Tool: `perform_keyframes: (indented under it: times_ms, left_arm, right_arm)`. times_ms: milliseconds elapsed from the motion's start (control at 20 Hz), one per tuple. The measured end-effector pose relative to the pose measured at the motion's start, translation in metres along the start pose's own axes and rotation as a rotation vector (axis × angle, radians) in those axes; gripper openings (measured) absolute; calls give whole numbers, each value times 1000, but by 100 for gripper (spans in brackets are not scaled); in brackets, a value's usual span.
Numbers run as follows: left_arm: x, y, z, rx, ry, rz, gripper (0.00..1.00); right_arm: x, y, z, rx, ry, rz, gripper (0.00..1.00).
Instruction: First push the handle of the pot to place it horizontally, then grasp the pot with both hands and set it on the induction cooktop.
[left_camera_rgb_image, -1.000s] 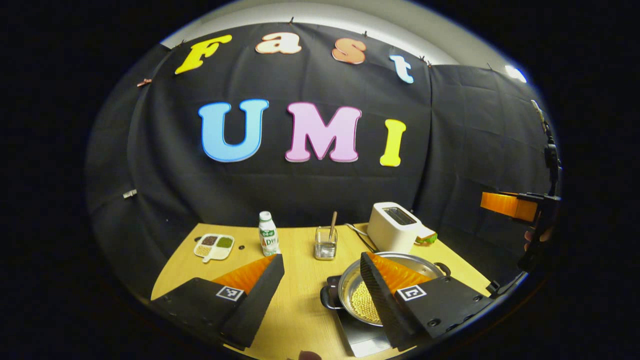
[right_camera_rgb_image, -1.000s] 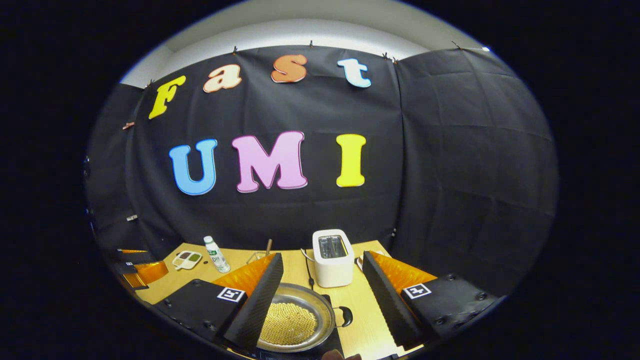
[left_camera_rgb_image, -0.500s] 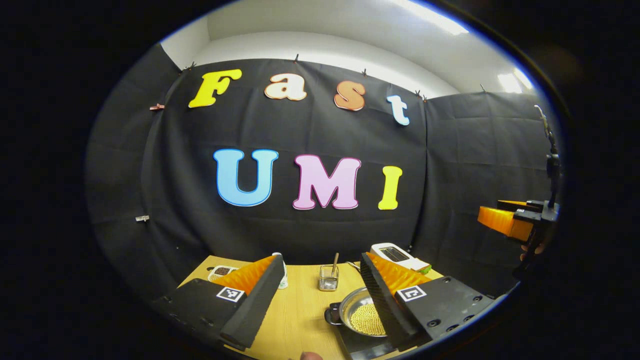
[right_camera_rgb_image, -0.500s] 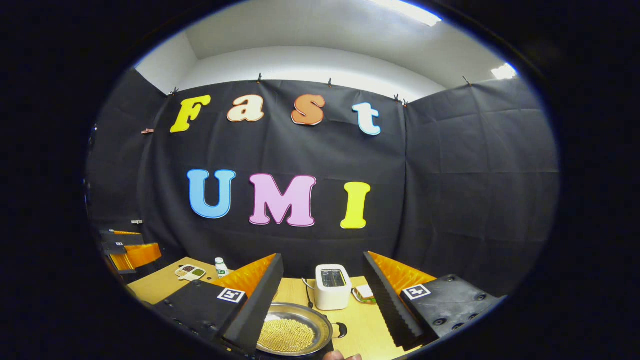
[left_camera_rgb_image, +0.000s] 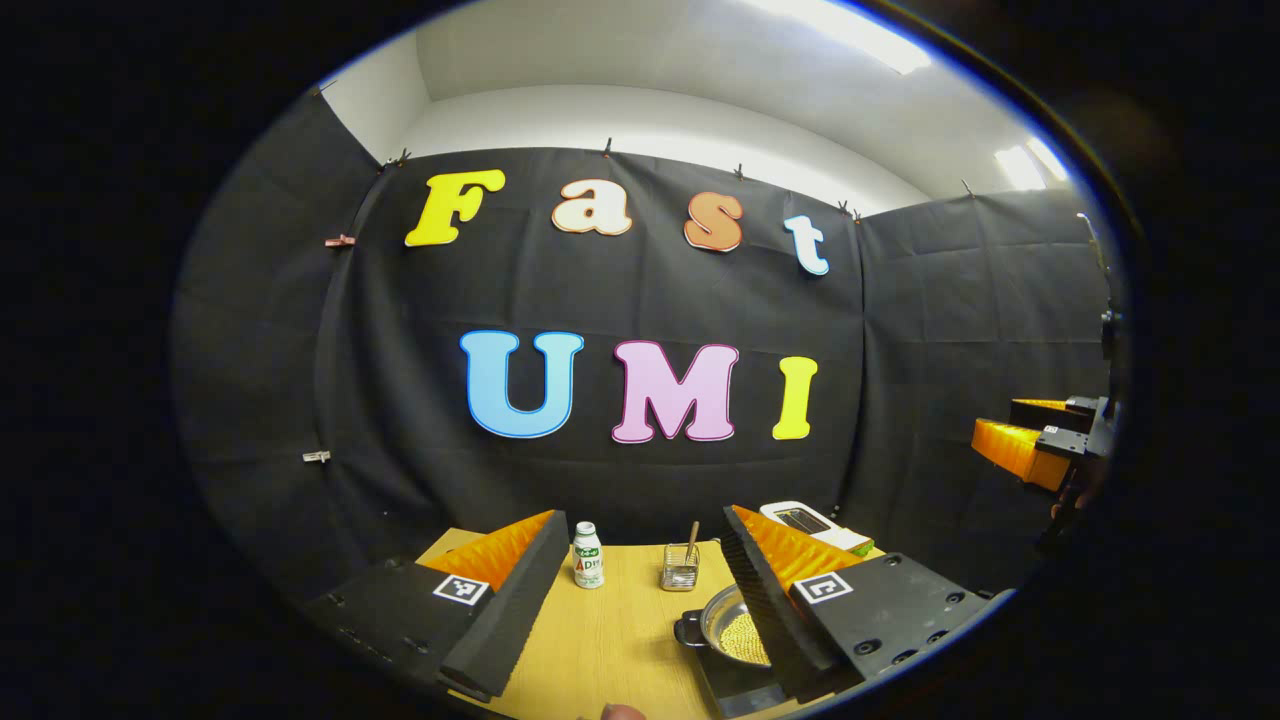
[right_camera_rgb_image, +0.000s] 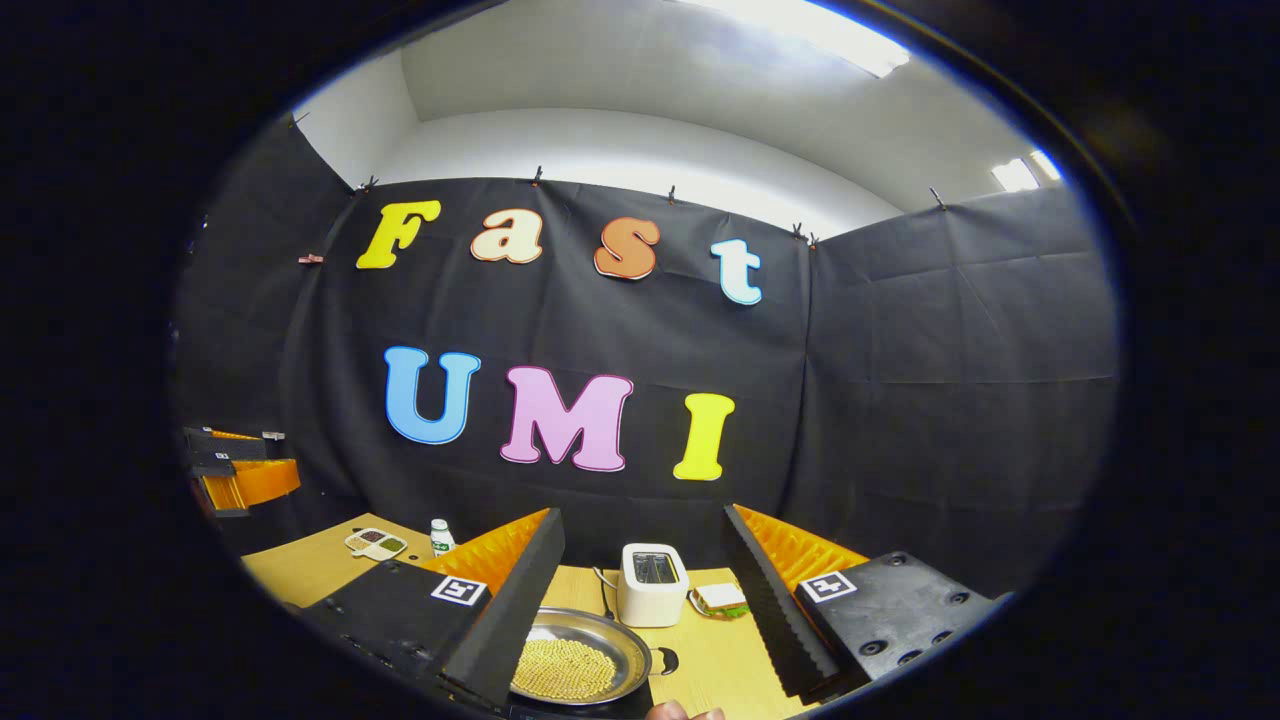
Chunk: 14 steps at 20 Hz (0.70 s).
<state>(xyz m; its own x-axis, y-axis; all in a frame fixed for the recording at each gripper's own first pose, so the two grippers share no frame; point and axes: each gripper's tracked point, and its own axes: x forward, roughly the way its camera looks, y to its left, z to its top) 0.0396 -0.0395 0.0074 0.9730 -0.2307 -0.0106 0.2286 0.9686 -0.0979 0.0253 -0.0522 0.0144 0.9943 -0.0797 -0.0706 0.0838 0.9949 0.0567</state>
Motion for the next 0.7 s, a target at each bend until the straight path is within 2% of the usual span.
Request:
perform_keyframes:
  times_ms: [700]
  left_arm:
    - [-3,-6,-6,12,34,-18,95]
  right_arm:
    - [-11,4,-4,8,28,-6,96]
